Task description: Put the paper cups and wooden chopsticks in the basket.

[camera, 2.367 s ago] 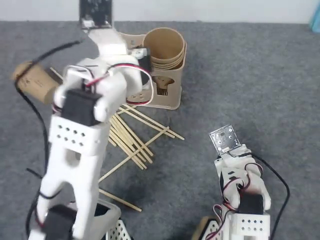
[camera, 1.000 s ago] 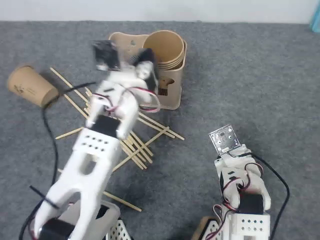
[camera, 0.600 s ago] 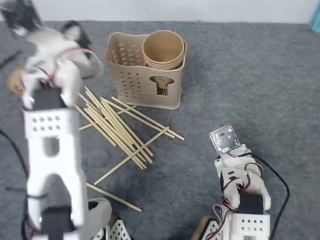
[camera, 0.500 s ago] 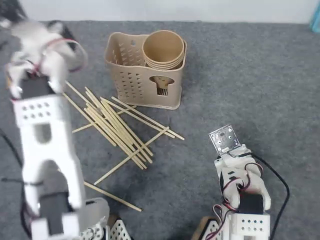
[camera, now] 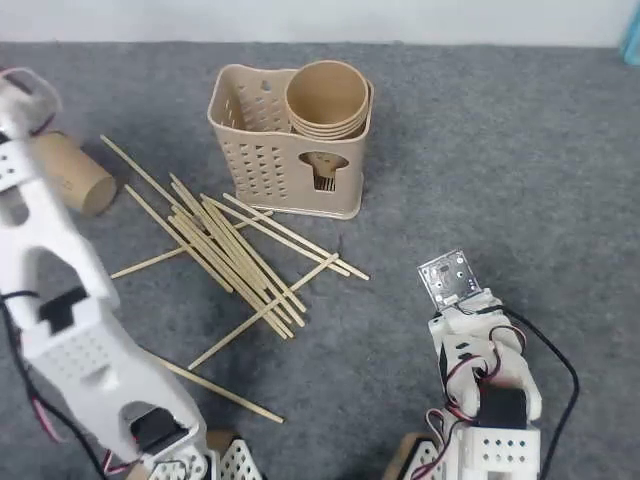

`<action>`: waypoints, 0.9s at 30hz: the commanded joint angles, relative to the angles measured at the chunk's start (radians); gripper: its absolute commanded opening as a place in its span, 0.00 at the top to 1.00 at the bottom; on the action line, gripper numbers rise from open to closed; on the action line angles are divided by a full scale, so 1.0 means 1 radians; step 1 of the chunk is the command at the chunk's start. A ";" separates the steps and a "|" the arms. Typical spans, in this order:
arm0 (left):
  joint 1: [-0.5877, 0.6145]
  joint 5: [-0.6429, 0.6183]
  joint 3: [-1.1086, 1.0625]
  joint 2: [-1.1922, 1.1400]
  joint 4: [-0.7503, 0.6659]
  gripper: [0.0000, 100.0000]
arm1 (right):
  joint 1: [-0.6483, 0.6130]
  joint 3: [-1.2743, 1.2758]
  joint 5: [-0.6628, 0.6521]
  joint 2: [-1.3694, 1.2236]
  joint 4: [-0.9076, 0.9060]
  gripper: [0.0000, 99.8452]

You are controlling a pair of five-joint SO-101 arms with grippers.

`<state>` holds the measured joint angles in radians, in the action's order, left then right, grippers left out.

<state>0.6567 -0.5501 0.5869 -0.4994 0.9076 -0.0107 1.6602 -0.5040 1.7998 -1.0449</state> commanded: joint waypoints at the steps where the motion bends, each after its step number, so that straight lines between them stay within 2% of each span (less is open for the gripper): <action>1: 0.038 -0.017 0.202 -0.158 0.002 0.99 | 0.001 0.017 -0.014 0.013 0.013 0.99; 13: 0.043 -0.018 0.684 -0.617 0.032 0.99 | -0.025 0.018 -0.014 0.012 0.012 0.99; 21: 0.043 -0.017 0.874 -0.756 0.183 0.99 | -0.027 0.020 -0.014 0.012 0.012 0.99; 27: 0.034 -0.012 0.969 -0.760 0.391 0.99 | -0.025 0.020 -0.014 0.012 0.012 0.99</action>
<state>0.7012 -0.5577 1.4538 -1.2758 1.1715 -0.0292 1.6602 -0.5040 1.7998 -1.0449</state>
